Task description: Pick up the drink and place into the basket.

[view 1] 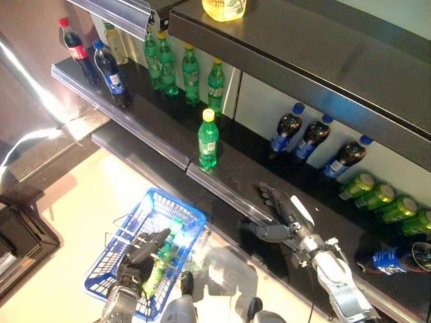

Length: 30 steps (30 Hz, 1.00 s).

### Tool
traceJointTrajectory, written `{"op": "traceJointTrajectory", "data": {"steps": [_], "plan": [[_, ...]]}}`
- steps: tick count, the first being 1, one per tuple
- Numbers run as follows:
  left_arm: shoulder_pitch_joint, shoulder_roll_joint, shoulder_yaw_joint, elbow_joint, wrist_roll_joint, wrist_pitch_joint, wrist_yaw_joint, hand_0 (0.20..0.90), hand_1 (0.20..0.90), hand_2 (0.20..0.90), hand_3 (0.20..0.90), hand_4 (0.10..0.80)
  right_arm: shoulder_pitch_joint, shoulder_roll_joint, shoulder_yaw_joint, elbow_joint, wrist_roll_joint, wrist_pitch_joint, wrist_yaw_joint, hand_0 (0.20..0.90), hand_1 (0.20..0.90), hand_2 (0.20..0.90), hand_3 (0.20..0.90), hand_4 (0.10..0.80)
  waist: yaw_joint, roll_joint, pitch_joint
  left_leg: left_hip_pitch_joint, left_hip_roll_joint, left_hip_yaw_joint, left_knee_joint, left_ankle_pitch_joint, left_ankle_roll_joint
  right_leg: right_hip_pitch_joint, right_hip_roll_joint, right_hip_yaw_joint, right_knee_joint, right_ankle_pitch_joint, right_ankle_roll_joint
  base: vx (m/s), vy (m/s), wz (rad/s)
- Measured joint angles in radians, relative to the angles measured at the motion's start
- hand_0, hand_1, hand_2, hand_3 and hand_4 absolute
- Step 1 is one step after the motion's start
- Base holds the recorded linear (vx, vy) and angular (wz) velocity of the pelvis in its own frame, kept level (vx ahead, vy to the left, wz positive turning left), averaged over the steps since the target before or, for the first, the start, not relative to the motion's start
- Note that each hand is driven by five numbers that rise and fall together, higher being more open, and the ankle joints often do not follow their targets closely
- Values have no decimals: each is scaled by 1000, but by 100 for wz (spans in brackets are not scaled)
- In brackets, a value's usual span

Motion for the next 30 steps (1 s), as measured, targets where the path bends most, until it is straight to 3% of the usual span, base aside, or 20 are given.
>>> {"op": "traceJointTrajectory", "data": {"steps": [10,21,30], "plan": [[-4,-24,27,217,20,-35,14,300,300,300,200,100,12,8,1,190,-44,-56,3,900,900,900,900,800,-18,-5,-45,13,4,23,-3,-12,1,-6,-1,22,0,2,-1,9,-4,-6],[-5,-27,26,318,42,-38,13,300,300,300,200,100,-1,51,10,339,-63,-99,-20,900,900,900,900,800,-44,5,-130,17,5,32,-7,-18,-1,-9,-2,39,-1,2,-1,5,-2,-1],[-12,-58,25,335,47,-45,13,300,300,300,200,100,15,52,9,315,-77,-105,-47,900,900,900,900,800,-69,5,-134,30,8,47,-8,-18,-1,-5,-1,48,-3,2,-1,7,-5,-4]]}}
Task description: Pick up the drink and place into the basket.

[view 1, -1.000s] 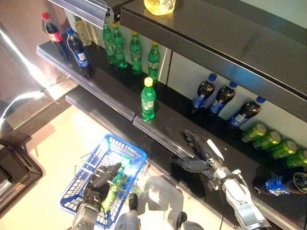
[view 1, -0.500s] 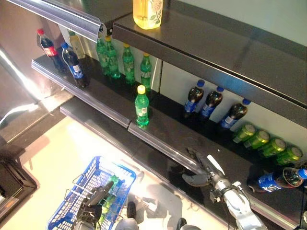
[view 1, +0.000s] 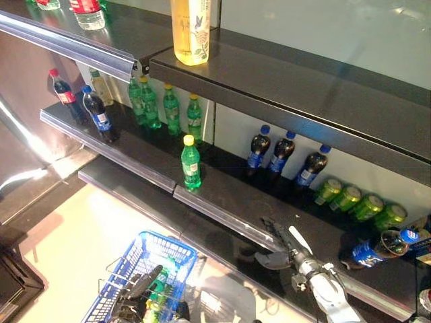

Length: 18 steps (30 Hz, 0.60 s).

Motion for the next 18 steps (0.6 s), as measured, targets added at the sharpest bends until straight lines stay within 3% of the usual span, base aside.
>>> {"op": "traceJointTrajectory", "data": {"steps": [18], "plan": [[-3,-5,-1,-1,16,-16,1,300,300,300,200,100,46,-23,-3,-292,42,-41,-25,900,900,900,900,800,2,4,2,0,5,7,0,-3,-2,-9,2,20,-3,1,-1,7,1,-2]]}}
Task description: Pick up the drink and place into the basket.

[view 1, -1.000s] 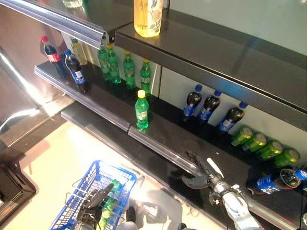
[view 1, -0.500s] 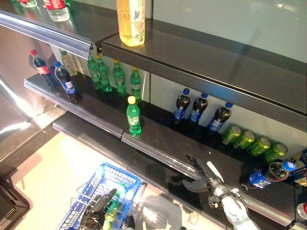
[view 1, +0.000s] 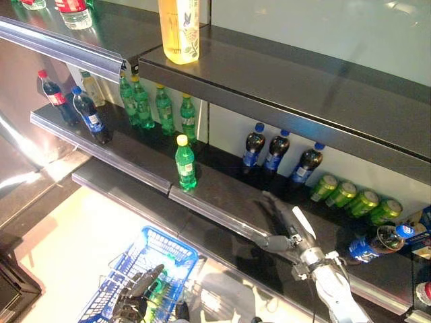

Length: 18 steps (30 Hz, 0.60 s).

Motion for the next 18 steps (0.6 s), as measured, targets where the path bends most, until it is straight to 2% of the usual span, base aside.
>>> {"op": "traceJointTrajectory", "data": {"steps": [10,18], "plan": [[0,-1,0,-1,0,0,24,300,300,300,200,100,-3,-38,12,-38,0,3,68,900,900,900,900,800,6,0,0,0,0,-2,0,0,0,1,0,-6,0,0,0,0,0,0],[-1,-1,0,-2,0,0,24,300,300,300,200,100,-3,-81,101,-34,-4,45,181,900,900,900,900,800,23,0,0,0,-1,-26,0,0,0,13,2,-27,0,-7,-2,9,-10,7]]}}
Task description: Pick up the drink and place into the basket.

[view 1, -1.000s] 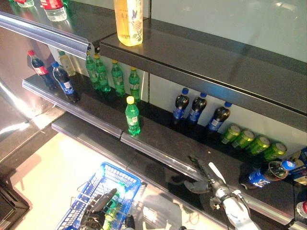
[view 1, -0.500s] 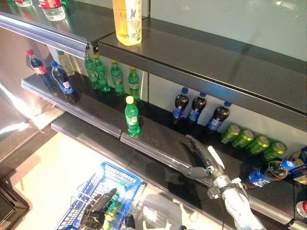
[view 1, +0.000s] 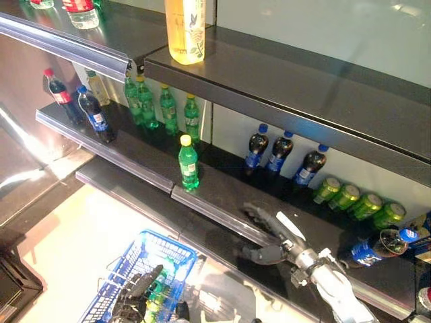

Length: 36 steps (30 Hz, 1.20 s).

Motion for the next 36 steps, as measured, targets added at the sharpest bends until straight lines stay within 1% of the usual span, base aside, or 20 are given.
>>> {"op": "traceJointTrajectory", "data": {"steps": [7,11,17,27,31,34,36], "plan": [[-1,0,0,0,0,0,0,300,300,300,200,100,-4,0,46,47,0,52,70,900,900,900,900,800,27,-1,0,0,-3,-4,0,0,-1,3,1,-4,0,-3,1,5,0,2],[-2,0,0,0,0,0,0,300,300,300,200,100,-6,0,60,99,0,79,99,900,900,900,900,800,29,-1,0,-1,-5,-12,0,1,-2,10,0,-21,0,-6,2,6,-2,8],[-2,0,0,0,0,0,0,300,300,300,200,100,-11,0,81,196,-7,99,103,900,900,900,900,800,32,-1,-1,-1,-5,-20,0,1,-3,14,1,-29,0,-9,1,3,2,3],[-2,0,0,0,-1,0,0,300,300,300,200,100,-17,13,82,374,-26,115,101,900,900,900,900,800,32,-1,-1,0,-6,-30,0,2,-4,22,2,-37,0,-11,2,11,2,3],[-2,0,-1,0,0,0,0,300,300,300,200,100,-46,65,77,520,-48,139,57,900,900,900,900,800,32,-4,-2,1,-6,-30,0,3,-5,24,2,-40,1,-11,1,0,0,0],[-2,0,-1,3,7,0,0,300,300,300,200,100,-47,95,72,591,-48,165,30,900,900,900,900,800,32,-3,-2,2,-6,-31,0,3,-5,25,2,-40,1,-11,1,0,0,0],[-9,0,-1,26,30,0,-5,300,300,300,200,100,-55,121,51,661,-46,175,14,900,900,900,900,800,31,-3,-2,5,-6,-30,0,3,-5,27,1,-40,1,-12,1,17,6,0]]}}
